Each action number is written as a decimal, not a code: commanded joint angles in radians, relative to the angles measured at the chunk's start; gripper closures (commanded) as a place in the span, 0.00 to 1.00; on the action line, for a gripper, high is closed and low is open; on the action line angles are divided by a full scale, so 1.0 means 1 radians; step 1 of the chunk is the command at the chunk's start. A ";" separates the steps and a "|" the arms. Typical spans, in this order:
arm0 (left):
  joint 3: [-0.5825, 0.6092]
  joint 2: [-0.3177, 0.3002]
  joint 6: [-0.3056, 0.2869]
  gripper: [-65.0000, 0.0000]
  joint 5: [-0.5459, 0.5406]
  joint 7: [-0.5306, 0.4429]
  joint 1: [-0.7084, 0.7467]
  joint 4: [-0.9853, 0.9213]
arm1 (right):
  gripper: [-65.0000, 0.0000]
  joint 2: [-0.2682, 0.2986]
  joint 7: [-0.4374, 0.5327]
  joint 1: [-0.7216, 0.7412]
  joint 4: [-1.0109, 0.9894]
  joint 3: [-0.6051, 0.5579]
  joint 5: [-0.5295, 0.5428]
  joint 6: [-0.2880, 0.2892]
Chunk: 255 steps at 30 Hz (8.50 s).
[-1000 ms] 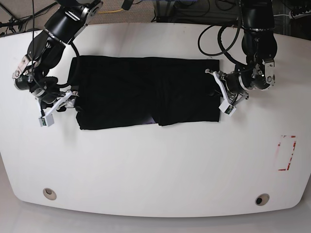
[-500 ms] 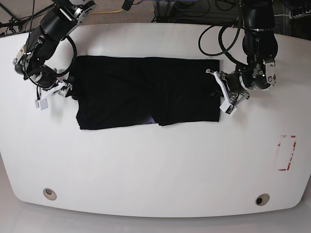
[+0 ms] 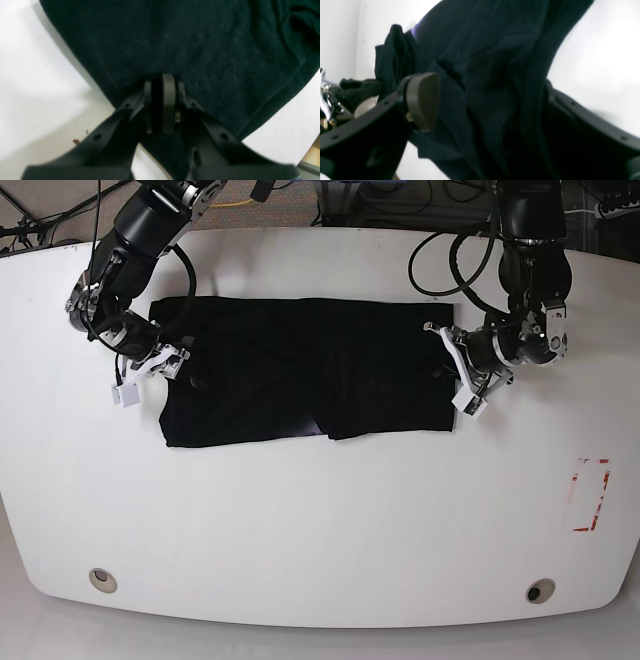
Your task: Fold the T-shirt properly
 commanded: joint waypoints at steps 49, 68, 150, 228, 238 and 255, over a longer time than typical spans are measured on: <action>0.221 0.119 -0.003 0.94 0.026 -0.018 -0.086 -0.165 | 1.00 -0.152 0.086 -0.120 0.601 -0.566 -0.020 -0.180; 0.201 0.113 -0.009 0.72 0.031 -0.018 -0.088 -0.142 | 0.26 0.058 0.264 -0.118 0.511 -0.824 -0.020 -0.190; -0.468 -0.200 -0.009 0.56 -0.490 -0.017 0.173 0.092 | 0.74 -0.019 0.380 0.103 0.140 -1.199 -0.023 -0.191; -0.065 -0.125 -0.003 0.56 -0.166 -0.020 0.117 0.392 | 0.75 0.136 0.532 0.330 -0.025 -1.093 -0.242 -0.191; 0.061 0.073 -0.001 0.56 0.126 -0.020 0.081 0.389 | 0.75 0.227 0.630 0.301 -0.026 -1.093 -0.247 -0.191; 0.130 0.061 -0.008 0.56 0.348 -0.020 0.015 0.169 | 0.75 0.248 0.804 0.227 -0.212 -1.094 -0.399 -0.183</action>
